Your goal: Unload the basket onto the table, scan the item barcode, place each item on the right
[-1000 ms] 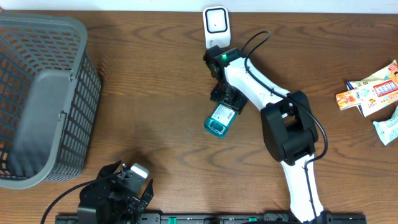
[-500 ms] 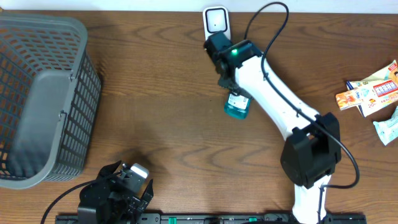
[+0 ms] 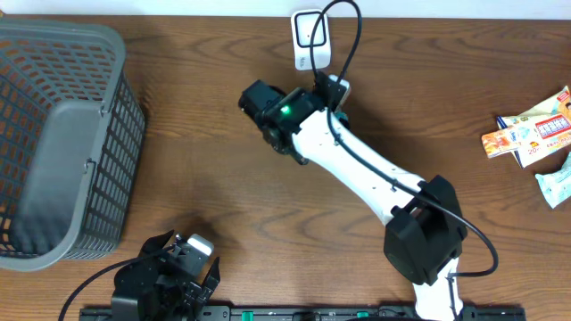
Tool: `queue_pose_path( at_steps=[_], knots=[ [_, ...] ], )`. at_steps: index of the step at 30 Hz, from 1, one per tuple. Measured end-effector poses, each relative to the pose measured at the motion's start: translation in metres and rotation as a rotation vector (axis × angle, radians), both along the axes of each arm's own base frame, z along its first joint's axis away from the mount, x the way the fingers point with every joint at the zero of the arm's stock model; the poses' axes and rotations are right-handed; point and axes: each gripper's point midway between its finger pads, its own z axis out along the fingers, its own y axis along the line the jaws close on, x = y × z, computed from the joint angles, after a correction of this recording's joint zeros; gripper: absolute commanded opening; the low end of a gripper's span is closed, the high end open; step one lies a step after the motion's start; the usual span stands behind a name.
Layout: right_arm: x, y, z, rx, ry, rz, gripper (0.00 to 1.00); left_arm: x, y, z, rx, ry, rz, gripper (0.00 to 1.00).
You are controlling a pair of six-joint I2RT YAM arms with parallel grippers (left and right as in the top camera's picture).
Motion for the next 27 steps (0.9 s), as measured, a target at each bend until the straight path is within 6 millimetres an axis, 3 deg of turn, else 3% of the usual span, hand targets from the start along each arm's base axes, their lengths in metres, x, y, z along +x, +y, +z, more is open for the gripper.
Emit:
queue_pose_path(
  at_steps=[7,18,23,27],
  knots=[
    [0.005,0.006,-0.012,0.06,-0.105,-0.118,0.42,0.0,0.0,0.0,0.0,0.0,0.0,0.99],
    [0.02,0.014,-0.041,0.057,-0.167,-0.152,0.43,0.0,0.0,0.0,0.0,0.0,0.0,0.99],
    [0.021,0.015,-0.046,0.056,-0.165,-0.155,0.53,0.0,0.0,0.0,0.0,0.0,0.0,0.99],
    [0.02,0.016,-0.048,0.065,-0.153,-0.155,0.53,0.0,0.0,0.0,0.0,0.0,0.0,0.99]
  ],
)
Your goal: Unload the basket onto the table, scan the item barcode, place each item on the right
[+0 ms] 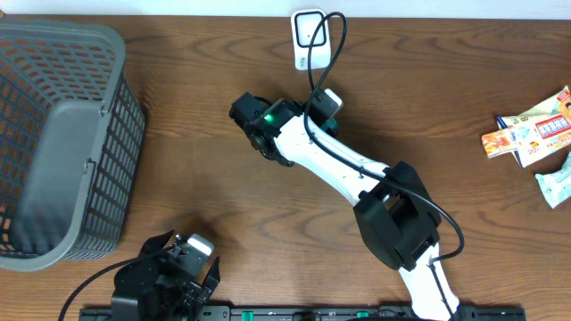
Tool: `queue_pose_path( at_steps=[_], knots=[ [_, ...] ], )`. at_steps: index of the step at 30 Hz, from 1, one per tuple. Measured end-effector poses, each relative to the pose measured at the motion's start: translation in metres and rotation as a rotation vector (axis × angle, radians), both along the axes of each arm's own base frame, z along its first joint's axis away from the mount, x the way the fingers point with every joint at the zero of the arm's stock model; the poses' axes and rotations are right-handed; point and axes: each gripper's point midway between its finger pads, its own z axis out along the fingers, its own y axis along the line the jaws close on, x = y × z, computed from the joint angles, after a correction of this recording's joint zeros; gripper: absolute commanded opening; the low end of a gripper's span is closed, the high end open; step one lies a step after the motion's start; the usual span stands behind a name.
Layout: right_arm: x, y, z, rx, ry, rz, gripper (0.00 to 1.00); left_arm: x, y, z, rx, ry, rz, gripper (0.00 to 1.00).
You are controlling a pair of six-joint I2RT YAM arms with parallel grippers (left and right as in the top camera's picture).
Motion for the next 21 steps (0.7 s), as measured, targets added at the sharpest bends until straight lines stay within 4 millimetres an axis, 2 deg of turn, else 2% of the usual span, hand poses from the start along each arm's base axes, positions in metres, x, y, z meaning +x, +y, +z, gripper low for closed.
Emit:
queue_pose_path(
  at_steps=[10,21],
  knots=[
    [-0.003,0.002,-0.007,0.014,0.029,0.001,0.52,0.0,0.0,0.0,0.0,0.0,0.0,0.99],
    [0.001,-0.003,0.005,-0.054,-0.036,0.002,0.53,0.0,0.0,0.0,0.0,0.0,0.0,0.99]
  ],
)
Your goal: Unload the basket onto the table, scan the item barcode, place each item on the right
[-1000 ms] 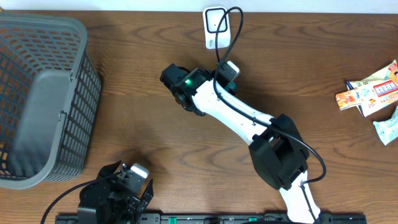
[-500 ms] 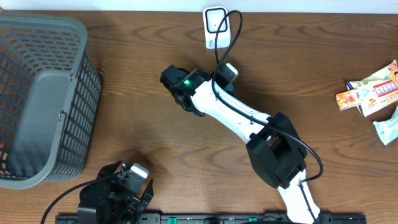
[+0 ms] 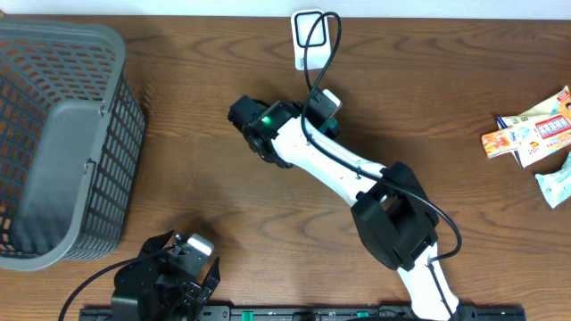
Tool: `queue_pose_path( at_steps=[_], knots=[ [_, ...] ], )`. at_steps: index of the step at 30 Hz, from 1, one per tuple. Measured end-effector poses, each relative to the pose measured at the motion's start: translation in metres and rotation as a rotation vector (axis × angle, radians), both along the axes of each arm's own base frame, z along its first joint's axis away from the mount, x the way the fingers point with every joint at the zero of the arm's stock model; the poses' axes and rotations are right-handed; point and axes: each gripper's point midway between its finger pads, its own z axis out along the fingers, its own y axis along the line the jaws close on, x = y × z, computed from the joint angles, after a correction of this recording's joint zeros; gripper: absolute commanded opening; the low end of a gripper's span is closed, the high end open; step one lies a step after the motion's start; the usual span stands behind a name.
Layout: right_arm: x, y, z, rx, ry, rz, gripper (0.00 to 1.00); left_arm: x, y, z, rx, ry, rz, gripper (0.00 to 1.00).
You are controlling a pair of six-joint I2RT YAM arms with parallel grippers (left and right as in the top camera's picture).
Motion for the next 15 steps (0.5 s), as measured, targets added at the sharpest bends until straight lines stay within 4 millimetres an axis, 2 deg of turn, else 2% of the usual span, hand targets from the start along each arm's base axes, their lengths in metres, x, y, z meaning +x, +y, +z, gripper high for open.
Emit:
queue_pose_path(
  at_steps=[4,8,12,15],
  knots=[
    [0.003,0.001,0.001,0.003,-0.029,-0.007,0.57,0.0,0.0,0.0,0.0,0.0,0.0,0.99],
    [0.005,0.0,-0.012,-0.025,-0.024,-0.011,0.61,0.0,0.0,0.0,0.0,0.0,0.0,0.99],
    [0.009,-0.002,-0.012,-0.058,-0.053,-0.013,0.64,0.0,0.0,0.0,0.0,0.0,0.0,0.99],
    [0.01,-0.002,-0.012,-0.061,-0.057,-0.013,0.7,0.0,0.0,0.0,0.0,0.0,0.0,1.0]
  ],
)
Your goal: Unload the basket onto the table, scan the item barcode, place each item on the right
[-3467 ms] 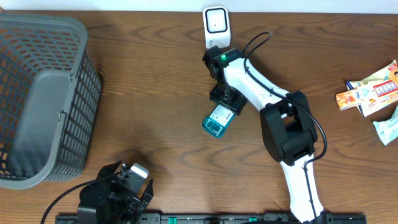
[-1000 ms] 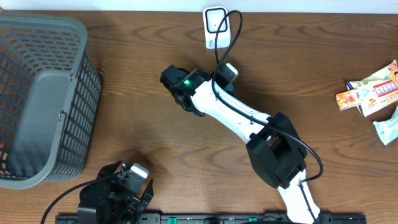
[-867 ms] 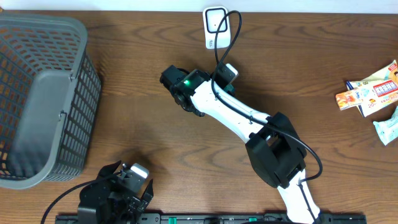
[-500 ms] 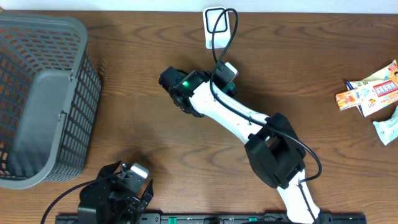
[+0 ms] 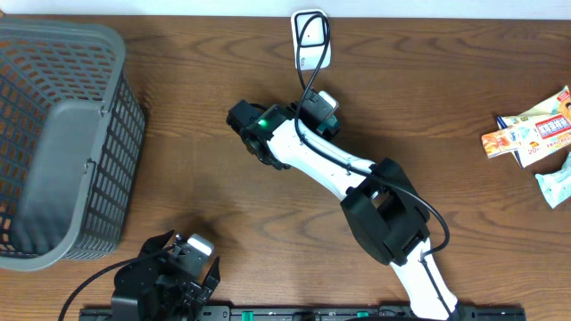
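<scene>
A white barcode scanner point(image 5: 311, 39) lies at the table's far edge, in the middle. My right arm reaches across the table toward it. Its gripper end point(image 5: 323, 104) sits a short way in front of the scanner, under a looping black cable point(image 5: 314, 67). I cannot make out the fingers or anything held between them. Several snack packets point(image 5: 532, 133) lie at the far right, away from both arms. My left gripper point(image 5: 198, 272) rests folded at the near left edge, and its jaws are unclear.
A large grey mesh basket point(image 5: 53, 143) fills the left side. The right arm's black elbow point(image 5: 385, 223) stands over the table's middle right. A pale wrapped packet point(image 5: 555, 185) lies at the right edge.
The right arm's elbow and wrist have shifted slightly to the left. The gripper end stays just in front of the scanner. The left arm and the packets have not moved.
At first the right gripper end was close below the scanner with the elbow further right. Then it stood a little lower and left, with the elbow drawn in. It has edged left since. The packets stayed at the right edge and the left arm stayed parked.
</scene>
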Tool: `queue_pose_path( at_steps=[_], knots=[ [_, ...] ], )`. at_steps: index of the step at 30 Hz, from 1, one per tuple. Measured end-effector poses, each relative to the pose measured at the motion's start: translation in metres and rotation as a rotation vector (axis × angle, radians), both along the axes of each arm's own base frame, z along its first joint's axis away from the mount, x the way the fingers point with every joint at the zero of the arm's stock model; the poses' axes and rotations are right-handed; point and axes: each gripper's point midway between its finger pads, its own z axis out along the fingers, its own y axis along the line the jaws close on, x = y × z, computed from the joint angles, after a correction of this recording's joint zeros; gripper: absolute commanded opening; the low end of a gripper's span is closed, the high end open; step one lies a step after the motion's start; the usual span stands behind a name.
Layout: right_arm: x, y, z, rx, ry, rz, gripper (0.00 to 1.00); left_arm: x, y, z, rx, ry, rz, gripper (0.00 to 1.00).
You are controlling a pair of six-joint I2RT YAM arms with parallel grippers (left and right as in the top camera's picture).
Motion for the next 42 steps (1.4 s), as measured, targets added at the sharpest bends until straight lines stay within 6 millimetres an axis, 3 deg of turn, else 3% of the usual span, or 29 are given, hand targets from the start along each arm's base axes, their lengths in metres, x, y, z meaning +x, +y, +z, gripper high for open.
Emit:
queue_pose_path(
  at_steps=[4,11,18,26,29,37,42],
  knots=[
    [0.0,0.0,-0.001,0.0,-0.002,-0.002,0.85,0.0,0.0,0.0,0.0,0.0,0.0,0.99],
    [-0.005,0.003,-0.003,-0.019,0.017,0.013,0.99,0.0,0.0,0.0,0.0,0.0,0.0,0.99],
    [-0.014,0.014,-0.003,-0.031,0.027,0.046,0.99,0.0,0.0,0.0,0.0,0.0,0.0,0.99],
    [-0.023,0.01,0.0,-0.038,0.081,0.048,0.99,0.0,0.0,0.0,0.0,0.0,0.0,0.99],
    [-0.029,0.008,0.015,-0.015,0.102,0.057,0.99,0.0,0.0,0.0,0.0,0.0,0.0,0.99],
    [-0.045,0.004,0.087,0.08,0.118,0.158,0.99,0.0,0.0,0.0,0.0,0.0,0.0,0.99],
    [-0.056,0.003,0.121,0.126,0.146,0.257,0.99,0.0,0.0,0.0,0.0,0.0,0.0,0.99]
  ],
)
